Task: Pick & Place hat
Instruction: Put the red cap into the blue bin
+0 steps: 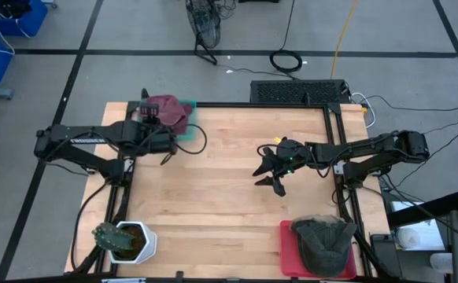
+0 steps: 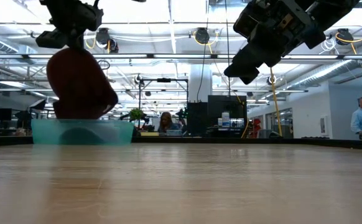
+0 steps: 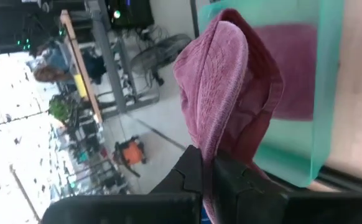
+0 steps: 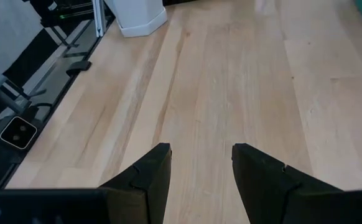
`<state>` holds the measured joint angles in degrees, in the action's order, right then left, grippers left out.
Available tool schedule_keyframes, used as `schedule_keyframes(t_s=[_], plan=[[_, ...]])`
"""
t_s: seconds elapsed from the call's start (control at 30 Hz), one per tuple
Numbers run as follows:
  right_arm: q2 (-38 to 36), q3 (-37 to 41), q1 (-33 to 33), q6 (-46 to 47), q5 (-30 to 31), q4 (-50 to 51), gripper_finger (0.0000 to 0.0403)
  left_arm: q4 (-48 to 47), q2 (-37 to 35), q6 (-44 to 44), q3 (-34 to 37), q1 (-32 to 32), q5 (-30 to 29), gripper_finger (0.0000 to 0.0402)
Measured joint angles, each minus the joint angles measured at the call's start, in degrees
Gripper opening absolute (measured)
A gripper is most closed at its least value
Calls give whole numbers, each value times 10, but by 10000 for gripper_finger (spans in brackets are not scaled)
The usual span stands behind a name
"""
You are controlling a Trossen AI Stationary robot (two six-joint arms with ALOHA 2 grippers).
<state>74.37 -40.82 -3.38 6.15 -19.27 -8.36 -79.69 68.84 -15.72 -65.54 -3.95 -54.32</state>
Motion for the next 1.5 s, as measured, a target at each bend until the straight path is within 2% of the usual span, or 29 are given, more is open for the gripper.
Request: schedule_keyframes(t_s=[0.17,0.27,0.4,0.47,0.67,0.83,1.1,1.37,1.5], plan=[[0,0,0,0,0,0,155,5,0,-2,0,4,0,17],[0,0,0,0,0,0,155,4,0,9,0,4,-30,24],[0,0,0,0,0,1,155,8,-4,10,0,4,-42,11],[0,0,0,0,-1,2,155,8,-3,9,0,4,-29,10],[0,0,0,-2,-1,2,155,12,-3,-15,12,4,61,24],[0,0,0,-2,-1,2,155,35,-3,-1,48,3,71,10],[0,0,0,-10,0,0,155,146,-3,-52,137,-29,18,34],[0,0,0,-15,43,0,155,282,-3,-105,205,-78,30,15],[0,0,0,-23,44,0,155,359,-3,-142,224,-90,54,24]])
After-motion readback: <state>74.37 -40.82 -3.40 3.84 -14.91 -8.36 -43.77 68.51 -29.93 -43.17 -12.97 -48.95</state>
